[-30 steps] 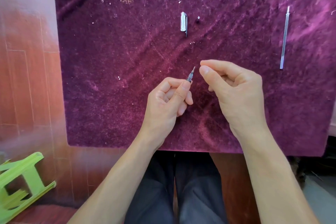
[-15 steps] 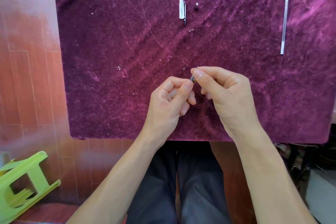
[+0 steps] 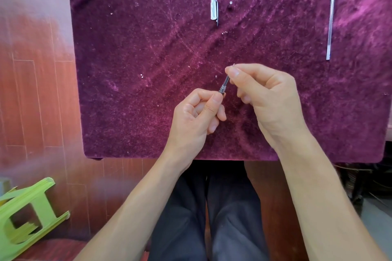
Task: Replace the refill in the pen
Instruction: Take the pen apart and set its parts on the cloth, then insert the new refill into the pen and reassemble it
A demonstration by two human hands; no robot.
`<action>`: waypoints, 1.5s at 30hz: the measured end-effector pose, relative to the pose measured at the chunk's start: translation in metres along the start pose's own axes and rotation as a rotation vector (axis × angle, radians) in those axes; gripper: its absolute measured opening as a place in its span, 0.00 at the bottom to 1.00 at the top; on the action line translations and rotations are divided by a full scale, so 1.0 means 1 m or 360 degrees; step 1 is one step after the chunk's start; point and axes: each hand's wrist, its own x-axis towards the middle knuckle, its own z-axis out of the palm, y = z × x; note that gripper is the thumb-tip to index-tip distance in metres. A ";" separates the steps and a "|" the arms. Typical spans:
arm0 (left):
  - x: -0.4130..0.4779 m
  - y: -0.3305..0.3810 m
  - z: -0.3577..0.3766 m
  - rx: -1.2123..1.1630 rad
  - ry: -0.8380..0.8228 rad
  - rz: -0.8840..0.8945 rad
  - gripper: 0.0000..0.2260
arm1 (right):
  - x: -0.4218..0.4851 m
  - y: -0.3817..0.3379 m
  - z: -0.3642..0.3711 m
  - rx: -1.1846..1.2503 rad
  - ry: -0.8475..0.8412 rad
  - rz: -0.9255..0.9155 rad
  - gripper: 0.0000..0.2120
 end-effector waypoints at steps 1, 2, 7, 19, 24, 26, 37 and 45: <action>0.000 -0.001 0.000 -0.0001 0.0006 0.0000 0.10 | 0.002 -0.002 0.000 0.0005 0.0003 0.0007 0.03; -0.001 -0.002 -0.001 -0.0004 0.0012 -0.0002 0.11 | 0.004 -0.004 -0.001 0.0006 0.0005 0.0011 0.03; 0.000 -0.002 -0.002 -0.0017 0.0027 0.0002 0.10 | 0.016 -0.013 0.000 0.0033 0.0024 0.0029 0.04; 0.001 -0.003 -0.007 -0.0036 0.0021 -0.0018 0.10 | 0.044 -0.040 -0.001 0.0104 0.0087 -0.0053 0.05; 0.002 -0.004 -0.009 -0.0041 0.0016 -0.0028 0.09 | 0.056 -0.053 -0.007 0.0109 0.0120 -0.0094 0.05; 0.004 -0.004 -0.008 -0.0044 0.0016 -0.0033 0.10 | 0.059 -0.056 -0.009 0.0098 0.0136 -0.0107 0.06; 0.019 0.007 -0.002 -0.0036 0.0031 -0.0044 0.11 | 0.058 -0.034 -0.024 -0.0034 0.0229 -0.0075 0.06; 0.029 0.011 0.002 -0.0032 0.0043 -0.0042 0.10 | 0.081 -0.045 -0.084 -0.0293 0.0514 -0.0205 0.05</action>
